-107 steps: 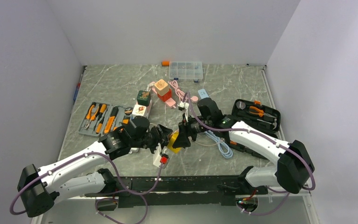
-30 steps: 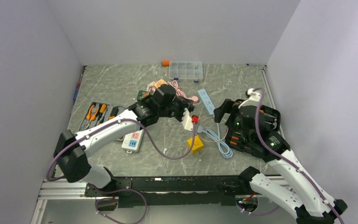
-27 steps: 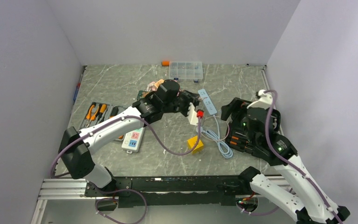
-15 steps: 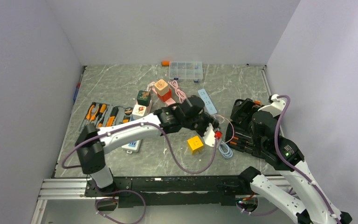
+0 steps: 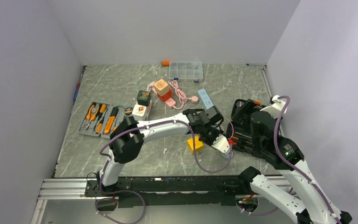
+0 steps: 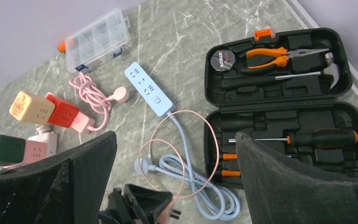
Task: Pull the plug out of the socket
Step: Place the plug at the center of the board.
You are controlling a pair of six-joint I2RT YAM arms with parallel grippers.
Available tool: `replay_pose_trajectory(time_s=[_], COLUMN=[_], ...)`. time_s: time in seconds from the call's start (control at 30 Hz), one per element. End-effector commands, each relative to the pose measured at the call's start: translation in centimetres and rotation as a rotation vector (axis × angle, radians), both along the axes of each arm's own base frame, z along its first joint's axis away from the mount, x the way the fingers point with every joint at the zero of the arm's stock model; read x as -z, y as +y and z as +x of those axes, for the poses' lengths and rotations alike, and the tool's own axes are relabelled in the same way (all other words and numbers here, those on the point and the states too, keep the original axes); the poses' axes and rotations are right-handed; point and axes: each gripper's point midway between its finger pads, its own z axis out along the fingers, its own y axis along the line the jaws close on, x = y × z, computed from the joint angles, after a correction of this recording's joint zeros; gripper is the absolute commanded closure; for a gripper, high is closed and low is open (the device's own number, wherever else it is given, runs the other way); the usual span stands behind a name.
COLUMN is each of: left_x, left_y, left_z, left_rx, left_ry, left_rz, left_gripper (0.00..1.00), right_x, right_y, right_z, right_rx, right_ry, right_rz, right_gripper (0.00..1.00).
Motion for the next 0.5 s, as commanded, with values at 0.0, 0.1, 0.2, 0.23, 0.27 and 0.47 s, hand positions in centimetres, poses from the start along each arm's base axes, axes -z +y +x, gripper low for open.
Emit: replay_pose_trajectory(time_s=[0.0,0.1,0.2,0.23,0.27,0.47], left_x=[0.6,1.6,1.4,1.2,1.0,-2.0], left_y=[1.0,1.7,1.1,0.9,0.8,2.0], left_z=[-2.9,-3.1,-2.3,-2.1,-1.9,-1.0], left_rx=[0.054,0.05,-0.005,-0.018,-0.033,-0.077], left_ry=[0.039,0.015,-0.008,-0.013,-0.012,-0.046], left_rz=[0.07,0.097,0.079,0.072,0.072,0.064], left_gripper=[0.6,0.51,0.45,0.38,0.24,0.01], right_x=[0.1,0.4,0.7,0.9,1.1,1.7], right_y=[0.7,1.1,1.4,1.5,1.5,2.1], right_z=[0.5,0.9,1.2,1.3,1.4,2.1], right_rx=[-0.012,-0.023,-0.032,-0.035,-0.036,-0.057], right_ry=[0.01,0.006,0.009,0.013,0.02,0.038], right_rz=[0.016,0.032,0.026,0.023,0.018,0.015], right_gripper=[0.01,0.01,0.01,0.01,0.01,0.01])
